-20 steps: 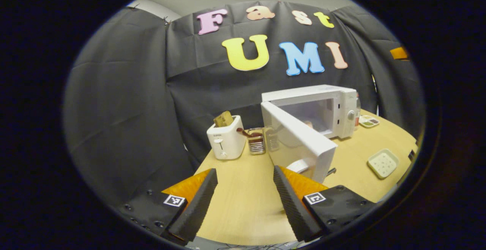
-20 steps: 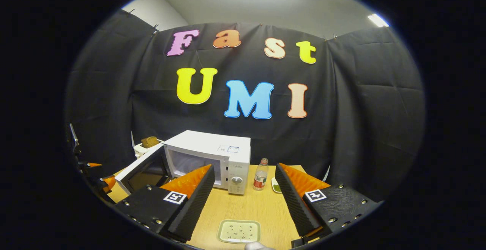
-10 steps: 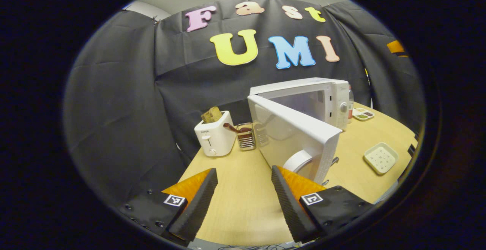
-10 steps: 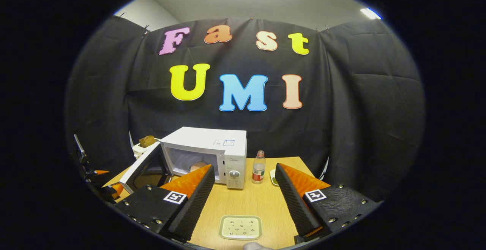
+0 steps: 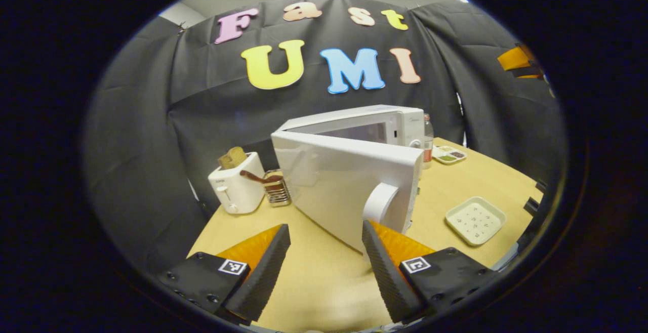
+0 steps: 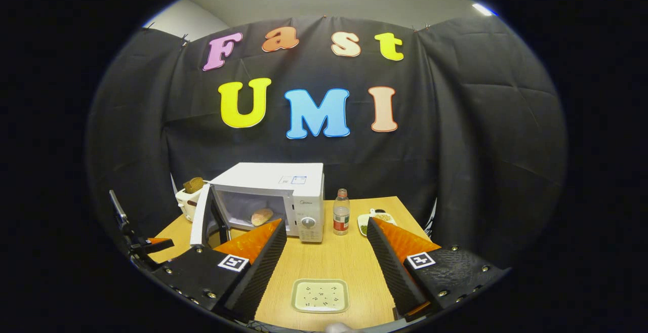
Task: Open the microwave oven with the left hand, put the food in, and close the microwave oven.
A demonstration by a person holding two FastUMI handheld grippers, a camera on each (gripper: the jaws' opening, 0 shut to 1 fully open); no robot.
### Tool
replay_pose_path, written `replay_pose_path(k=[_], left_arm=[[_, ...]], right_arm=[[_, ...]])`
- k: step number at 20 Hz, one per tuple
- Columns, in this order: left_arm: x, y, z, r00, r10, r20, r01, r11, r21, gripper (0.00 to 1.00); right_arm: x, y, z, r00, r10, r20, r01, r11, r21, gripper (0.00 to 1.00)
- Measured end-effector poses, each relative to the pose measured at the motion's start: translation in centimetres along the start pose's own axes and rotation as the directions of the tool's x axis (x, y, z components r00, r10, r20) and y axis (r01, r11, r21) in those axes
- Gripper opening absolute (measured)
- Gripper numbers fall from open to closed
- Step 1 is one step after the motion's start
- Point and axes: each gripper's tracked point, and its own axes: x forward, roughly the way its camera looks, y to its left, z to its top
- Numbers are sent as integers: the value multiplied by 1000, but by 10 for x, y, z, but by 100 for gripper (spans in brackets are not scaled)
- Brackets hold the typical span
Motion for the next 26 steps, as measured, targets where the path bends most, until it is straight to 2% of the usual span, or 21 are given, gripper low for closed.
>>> replay_pose_path(k=[12, 15, 21, 22, 23, 24, 26], left_arm=[[101, -98, 57, 984, -172, 52, 170, 985, 44, 95], [129, -109, 68, 980, -188, 64, 185, 982, 50, 100], [182, -123, 88, 977, -197, 79, 196, 980, 28, 94], [188, -125, 91, 977, -197, 80, 196, 980, 18, 98], [196, -128, 94, 977, -196, 84, 195, 981, 16, 95], [202, -130, 96, 977, -194, 87, 193, 981, 20, 100], [214, -136, 98, 978, -193, 84, 193, 981, 11, 98]], right_arm=[[0, -71, -17, 989, -134, -60, 134, 991, 9, 97], [3, -87, -19, 984, -163, -73, 165, 986, 21, 98], [7, -105, -23, 972, -210, -106, 215, 976, 32, 98], [7, -108, -23, 970, -214, -111, 219, 975, 31, 98], [6, -109, -25, 969, -218, -116, 223, 974, 31, 98], [6, -111, -26, 968, -221, -122, 225, 974, 28, 98], [6, -115, -28, 966, -221, -136, 228, 973, 39, 97]])
